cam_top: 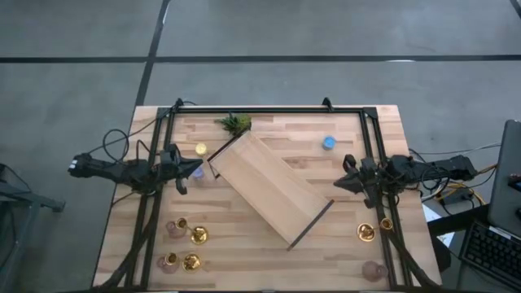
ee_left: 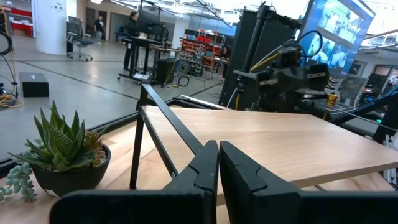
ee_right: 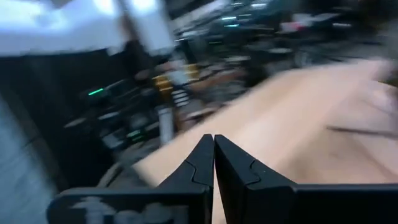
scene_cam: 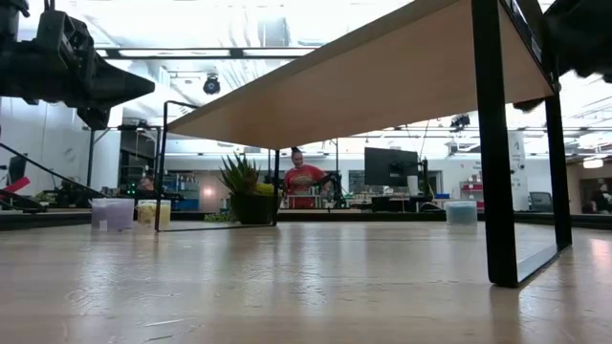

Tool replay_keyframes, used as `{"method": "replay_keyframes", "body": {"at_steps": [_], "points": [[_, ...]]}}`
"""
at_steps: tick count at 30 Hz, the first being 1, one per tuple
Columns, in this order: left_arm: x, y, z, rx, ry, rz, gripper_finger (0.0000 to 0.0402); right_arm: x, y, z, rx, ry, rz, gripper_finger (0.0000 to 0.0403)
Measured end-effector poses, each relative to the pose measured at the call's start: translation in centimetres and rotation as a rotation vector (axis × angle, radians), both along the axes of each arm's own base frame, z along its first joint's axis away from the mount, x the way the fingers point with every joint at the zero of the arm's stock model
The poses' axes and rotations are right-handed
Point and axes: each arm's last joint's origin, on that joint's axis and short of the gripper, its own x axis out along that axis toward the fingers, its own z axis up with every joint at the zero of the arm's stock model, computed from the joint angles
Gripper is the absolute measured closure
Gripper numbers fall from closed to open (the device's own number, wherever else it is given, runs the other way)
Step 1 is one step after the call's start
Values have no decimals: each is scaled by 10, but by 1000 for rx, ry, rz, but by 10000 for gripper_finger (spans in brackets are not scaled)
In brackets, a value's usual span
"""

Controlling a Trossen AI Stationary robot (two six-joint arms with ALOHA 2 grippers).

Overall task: Pick & Place candle stick holders
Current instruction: Put the top right gold candle holder on the shelf

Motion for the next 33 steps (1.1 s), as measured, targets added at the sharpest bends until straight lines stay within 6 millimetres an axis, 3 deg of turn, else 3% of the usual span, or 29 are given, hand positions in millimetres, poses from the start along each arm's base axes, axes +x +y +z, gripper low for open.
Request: {"method": "replay_keyframes", "body": {"at_steps": [5,11,18,23,33], "points": [[0,0,0,0,0,0,383,-7,6,16,-131,-97,239,394],[0,0,0,0,0,0,383,-12,6,34,46,-63,301,394],[0,0,0,0,0,0,383,-21,9,58,-3,-101,453,394],[0,0,0,0,0,0,383,-27,8,72,-48,16,453,394],[0,0,0,0,0,0,383,-38,7,83,-45,486,471,394]]}}
